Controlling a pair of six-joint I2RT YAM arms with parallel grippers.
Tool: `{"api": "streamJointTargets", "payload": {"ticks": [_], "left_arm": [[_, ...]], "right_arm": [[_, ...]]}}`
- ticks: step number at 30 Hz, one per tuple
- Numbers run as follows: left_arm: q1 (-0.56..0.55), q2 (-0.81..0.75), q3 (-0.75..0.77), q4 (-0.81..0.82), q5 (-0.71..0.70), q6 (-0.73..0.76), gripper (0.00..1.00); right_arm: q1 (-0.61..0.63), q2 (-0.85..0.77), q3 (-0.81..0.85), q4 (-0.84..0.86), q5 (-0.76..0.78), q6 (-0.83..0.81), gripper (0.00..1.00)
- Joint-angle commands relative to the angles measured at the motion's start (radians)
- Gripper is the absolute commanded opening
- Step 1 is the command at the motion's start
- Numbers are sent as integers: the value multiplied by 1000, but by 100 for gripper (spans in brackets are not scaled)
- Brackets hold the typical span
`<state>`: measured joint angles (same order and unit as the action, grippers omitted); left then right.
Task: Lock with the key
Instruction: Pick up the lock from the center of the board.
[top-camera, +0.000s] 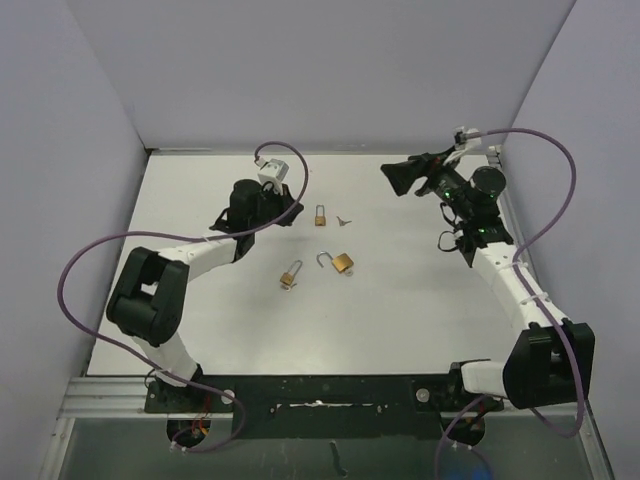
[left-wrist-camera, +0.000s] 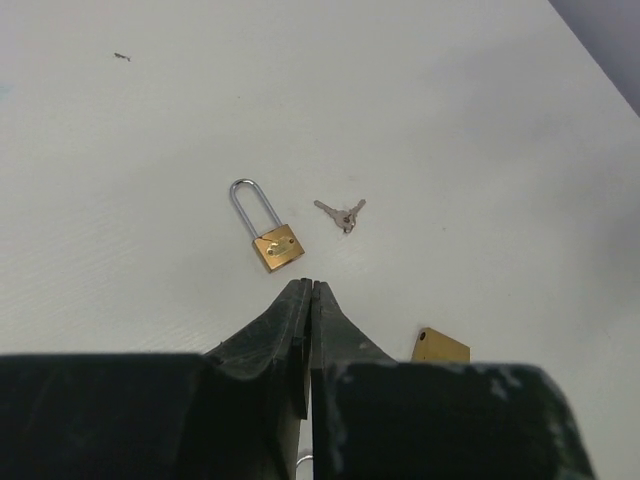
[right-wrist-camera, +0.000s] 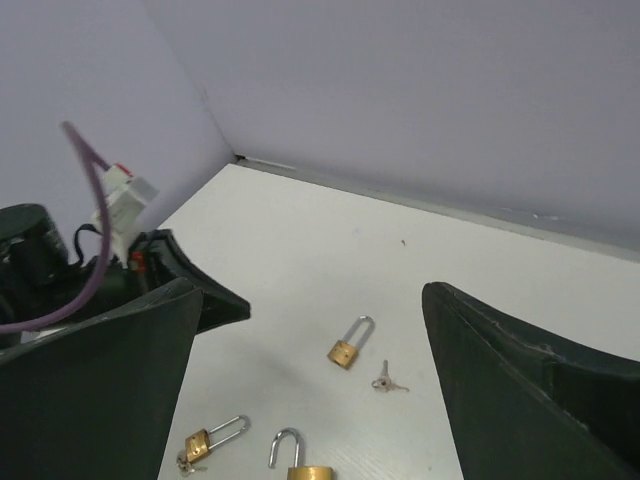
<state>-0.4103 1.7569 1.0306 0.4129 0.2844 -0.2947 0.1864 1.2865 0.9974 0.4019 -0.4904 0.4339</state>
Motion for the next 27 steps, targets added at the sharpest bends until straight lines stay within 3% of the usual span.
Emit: {"api": "streamJointTargets", "payload": {"ticks": [1, 3, 6, 11, 15, 18, 24, 27], "left_arm": [[-22, -124, -55, -11, -75, 47, 0], [-40, -157, -67, -29, -100, 59, 0], [-67, -194, -73, -71, -138, 82, 0], [-86, -260, -129, -74, -146, 77, 0], [-110, -303, -173, -100, -188, 105, 0], [-114, -334, -205, -119, -186, 110, 0], [-98, -379, -279, -81, -48, 70, 0], [-43, -384, -336, 16, 54, -5, 0]], "right_arm": [[-156, 22, -42, 80, -217, 252, 98], [-171, 11, -69, 170, -275, 246, 98], [-147, -41, -101, 171, -226, 199, 98], [-28, -123, 22, -294, -31, -70, 98], [45, -122, 45, -487, 38, -215, 98], [111, -120, -14, -553, 233, -291, 98], [166, 7, -98, -567, 347, -303, 97], [189, 80, -109, -550, 350, -304, 96]]}}
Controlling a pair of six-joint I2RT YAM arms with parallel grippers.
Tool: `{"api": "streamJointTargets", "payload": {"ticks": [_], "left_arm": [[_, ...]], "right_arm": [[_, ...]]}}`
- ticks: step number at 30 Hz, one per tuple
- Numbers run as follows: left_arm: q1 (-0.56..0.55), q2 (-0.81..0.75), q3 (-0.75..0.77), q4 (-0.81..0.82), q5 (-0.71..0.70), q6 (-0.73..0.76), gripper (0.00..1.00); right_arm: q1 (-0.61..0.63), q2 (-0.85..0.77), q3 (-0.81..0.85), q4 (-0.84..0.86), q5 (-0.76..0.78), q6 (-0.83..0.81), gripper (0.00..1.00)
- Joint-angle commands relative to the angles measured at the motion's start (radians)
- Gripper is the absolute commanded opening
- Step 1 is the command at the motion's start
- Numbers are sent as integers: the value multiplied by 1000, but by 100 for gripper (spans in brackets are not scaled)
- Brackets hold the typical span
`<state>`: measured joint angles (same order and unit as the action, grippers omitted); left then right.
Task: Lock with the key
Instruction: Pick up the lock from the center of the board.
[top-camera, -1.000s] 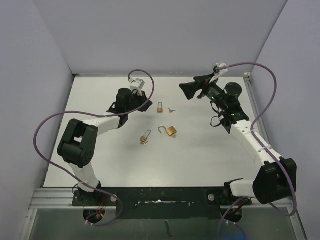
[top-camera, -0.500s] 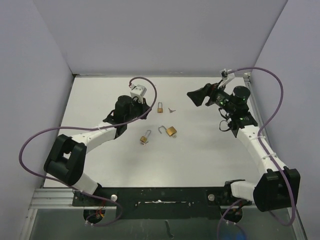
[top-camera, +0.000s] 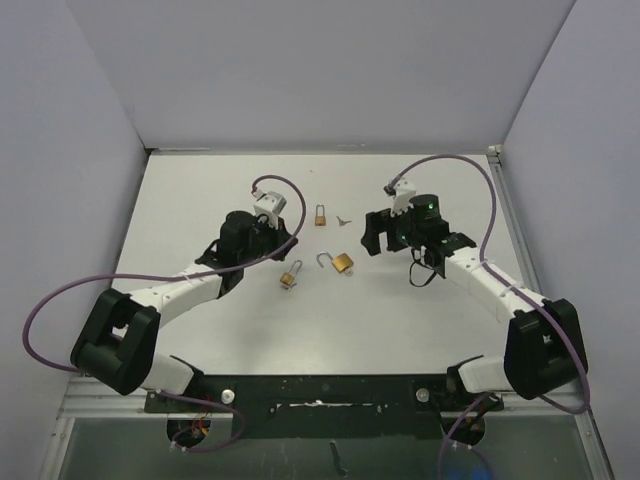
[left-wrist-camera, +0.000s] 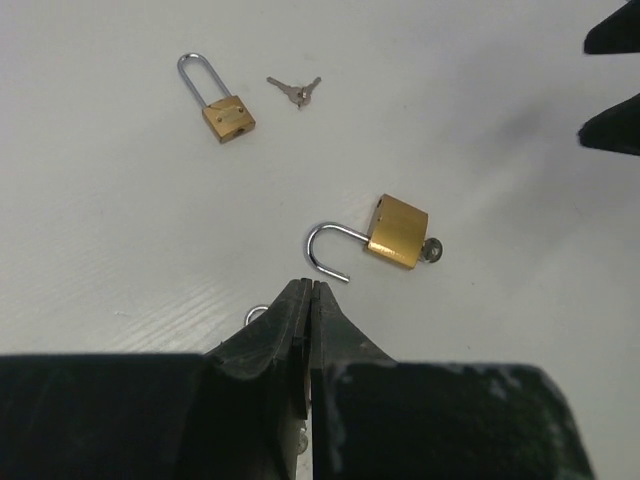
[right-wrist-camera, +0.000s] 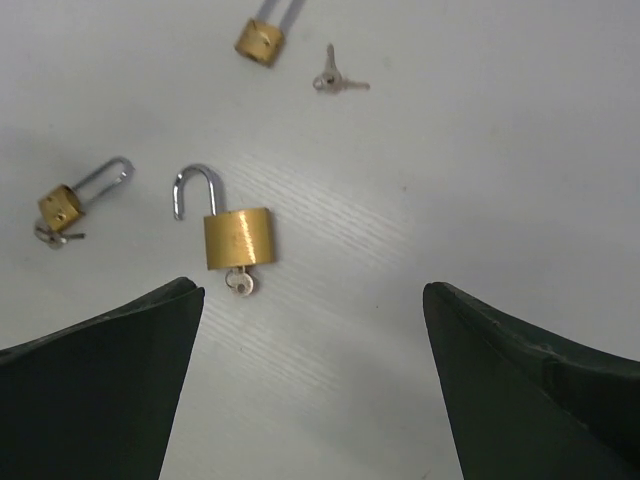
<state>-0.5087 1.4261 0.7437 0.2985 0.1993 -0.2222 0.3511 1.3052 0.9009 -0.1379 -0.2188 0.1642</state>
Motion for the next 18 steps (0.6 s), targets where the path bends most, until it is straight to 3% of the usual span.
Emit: {"api": "streamJointTargets", "payload": {"ticks": [1, 4, 7, 18], "left_arm": [[86, -53, -71, 171, 177, -111, 0], [176, -47, -126, 253, 260, -207, 0], [227, -28, -116, 230, 291, -242, 0], [231, -21, -73, 91, 338, -160, 0]], "right_arm": [[28, 79, -17, -2, 78, -36, 96], [35, 120, -26, 30, 67, -30, 96], [39, 179, -14, 50, 46, -29, 96], [165, 386, 76, 103, 66, -101, 96]]}}
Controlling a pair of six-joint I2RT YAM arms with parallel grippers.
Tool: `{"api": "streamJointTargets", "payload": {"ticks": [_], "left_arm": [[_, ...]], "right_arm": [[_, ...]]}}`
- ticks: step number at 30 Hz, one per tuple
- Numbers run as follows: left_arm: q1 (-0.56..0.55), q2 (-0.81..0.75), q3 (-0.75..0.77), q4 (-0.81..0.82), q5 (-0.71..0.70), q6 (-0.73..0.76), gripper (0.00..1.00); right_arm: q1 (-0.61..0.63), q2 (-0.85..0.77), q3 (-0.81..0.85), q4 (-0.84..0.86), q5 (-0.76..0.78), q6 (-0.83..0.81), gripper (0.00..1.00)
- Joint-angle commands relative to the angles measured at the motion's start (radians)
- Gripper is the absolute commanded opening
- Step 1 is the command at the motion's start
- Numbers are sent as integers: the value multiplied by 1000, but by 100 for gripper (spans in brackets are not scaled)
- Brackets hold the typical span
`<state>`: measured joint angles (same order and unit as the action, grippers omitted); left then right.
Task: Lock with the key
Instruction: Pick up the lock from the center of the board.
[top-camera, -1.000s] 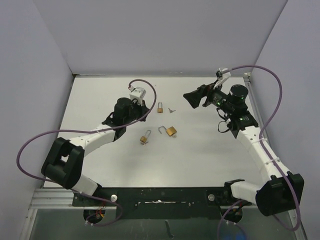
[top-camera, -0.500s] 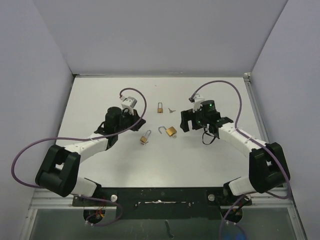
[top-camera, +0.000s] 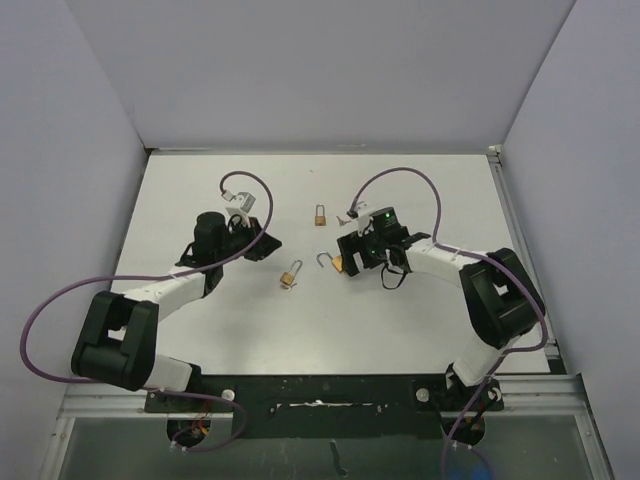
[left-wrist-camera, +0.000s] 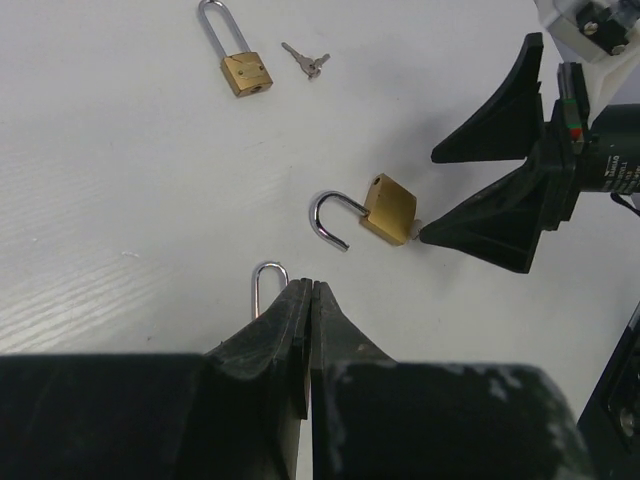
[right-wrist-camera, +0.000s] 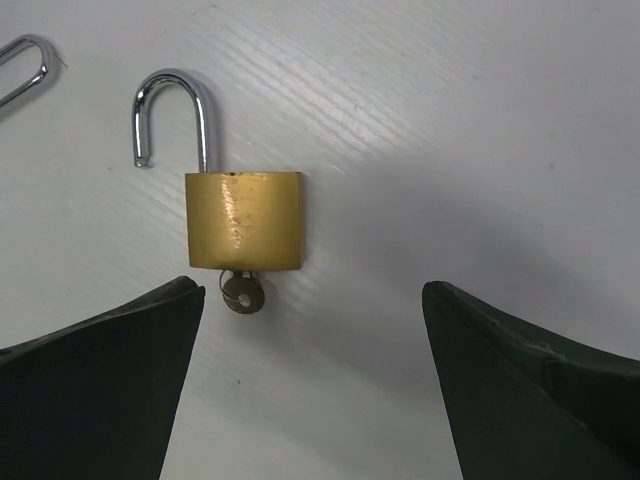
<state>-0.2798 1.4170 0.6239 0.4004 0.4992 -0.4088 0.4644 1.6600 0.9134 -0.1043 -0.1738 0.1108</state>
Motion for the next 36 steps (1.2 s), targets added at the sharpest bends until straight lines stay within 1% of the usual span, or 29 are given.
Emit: {"api": "streamJointTargets", "payload": {"ticks": [1, 3, 8, 10, 14, 15, 18, 24, 27, 29, 31, 32, 33, 35, 36], "left_arm": [[2, -23, 35, 2, 48, 34, 0], [3, -47, 14, 33, 48, 35, 0], [5, -96, 7, 19, 62, 46, 0], [4, -115, 0, 21, 64, 45, 0], [4, -145, -11, 22, 36, 37, 0], [4, -150, -13, 20, 26, 34, 0], [4, -157, -16, 18, 13, 28, 0], [5, -142, -18, 43, 14, -5, 0], [5, -133, -18, 52, 19, -22, 0], [6, -133, -16, 55, 22, -27, 0], [7, -137, -14, 55, 22, -30, 0], [8, -140, -12, 54, 22, -30, 0], [10, -142, -10, 53, 22, -31, 0], [11, -144, -4, 49, 25, -33, 0], [12, -146, -1, 49, 28, -34, 0]], "right_arm": [[60, 44, 67, 76, 25, -51, 96], [73, 61, 73, 88, 24, -51, 96], [87, 111, 91, 90, 19, -49, 94], [89, 130, 98, 86, 32, -44, 90], [97, 157, 109, 66, 58, -34, 75], [103, 158, 106, 62, 66, -33, 73], [126, 152, 89, 59, 87, -29, 70], [192, 179, 87, 33, 152, -42, 68], [226, 202, 105, -2, 210, -40, 64], [249, 210, 105, -21, 260, -29, 60], [262, 212, 97, -32, 288, -11, 51], [264, 213, 91, -36, 296, -2, 43], [264, 210, 84, -38, 304, 7, 33], [264, 201, 75, -41, 318, 21, 4], [265, 192, 74, -44, 323, 24, 0]]}}
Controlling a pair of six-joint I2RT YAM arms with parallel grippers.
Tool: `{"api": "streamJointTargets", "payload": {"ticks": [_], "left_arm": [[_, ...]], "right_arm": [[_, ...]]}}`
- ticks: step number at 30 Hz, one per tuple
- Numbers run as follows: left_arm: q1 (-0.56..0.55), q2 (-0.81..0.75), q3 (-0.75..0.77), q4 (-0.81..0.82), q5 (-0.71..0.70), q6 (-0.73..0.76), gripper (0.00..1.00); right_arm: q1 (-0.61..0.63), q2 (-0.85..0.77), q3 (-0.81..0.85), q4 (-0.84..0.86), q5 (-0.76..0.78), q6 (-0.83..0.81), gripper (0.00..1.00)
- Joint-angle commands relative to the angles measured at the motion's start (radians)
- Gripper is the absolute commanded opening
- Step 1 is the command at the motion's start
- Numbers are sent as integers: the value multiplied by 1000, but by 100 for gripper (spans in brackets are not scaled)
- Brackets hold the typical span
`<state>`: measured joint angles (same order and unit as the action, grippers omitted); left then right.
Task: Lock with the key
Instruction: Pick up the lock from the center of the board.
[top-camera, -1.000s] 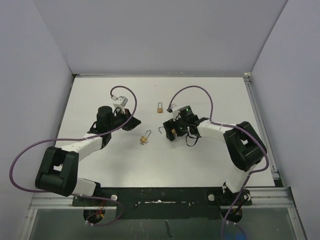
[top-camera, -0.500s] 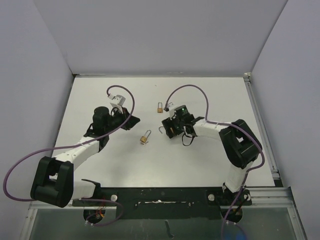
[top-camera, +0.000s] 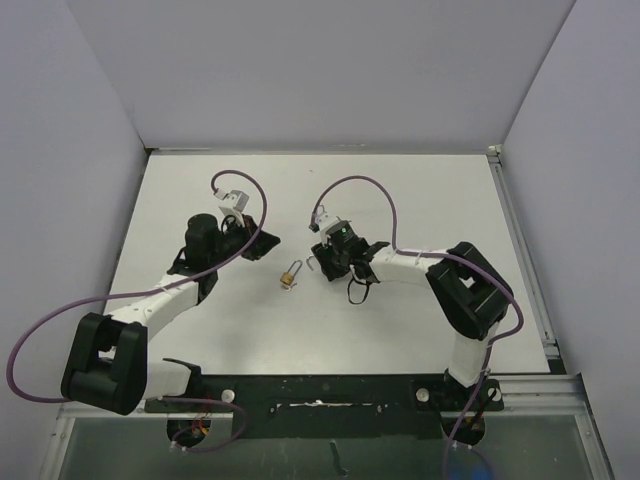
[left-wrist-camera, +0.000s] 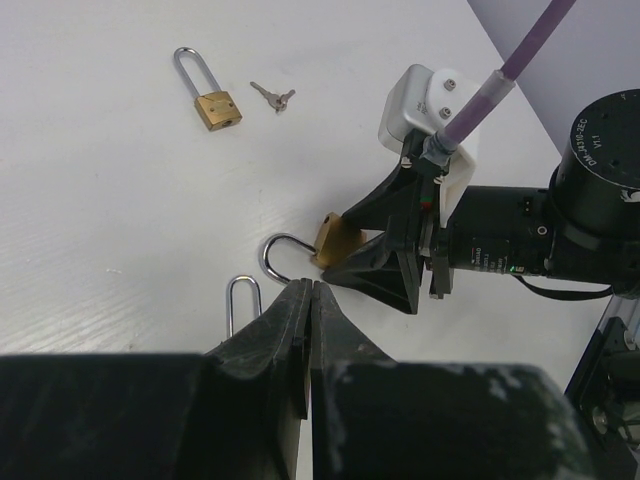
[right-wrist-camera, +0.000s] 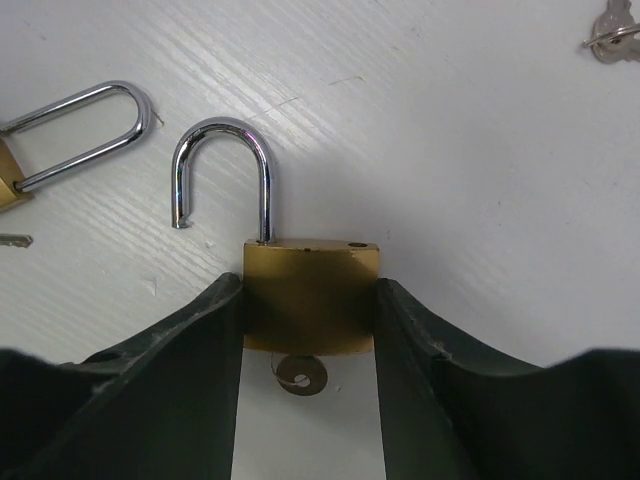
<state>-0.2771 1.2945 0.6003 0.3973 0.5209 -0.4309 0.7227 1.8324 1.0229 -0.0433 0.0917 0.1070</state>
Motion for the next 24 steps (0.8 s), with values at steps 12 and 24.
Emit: {"api": "streamJointTargets", "payload": {"ticks": [12, 24], "left_arm": [[9, -31, 55, 48, 52, 7, 0], [-3, -102, 162, -112, 43, 94, 0]], "right_arm": [[12, -219, 2, -67, 139, -7, 0], [14, -577, -80, 78, 31, -1, 0]]}}
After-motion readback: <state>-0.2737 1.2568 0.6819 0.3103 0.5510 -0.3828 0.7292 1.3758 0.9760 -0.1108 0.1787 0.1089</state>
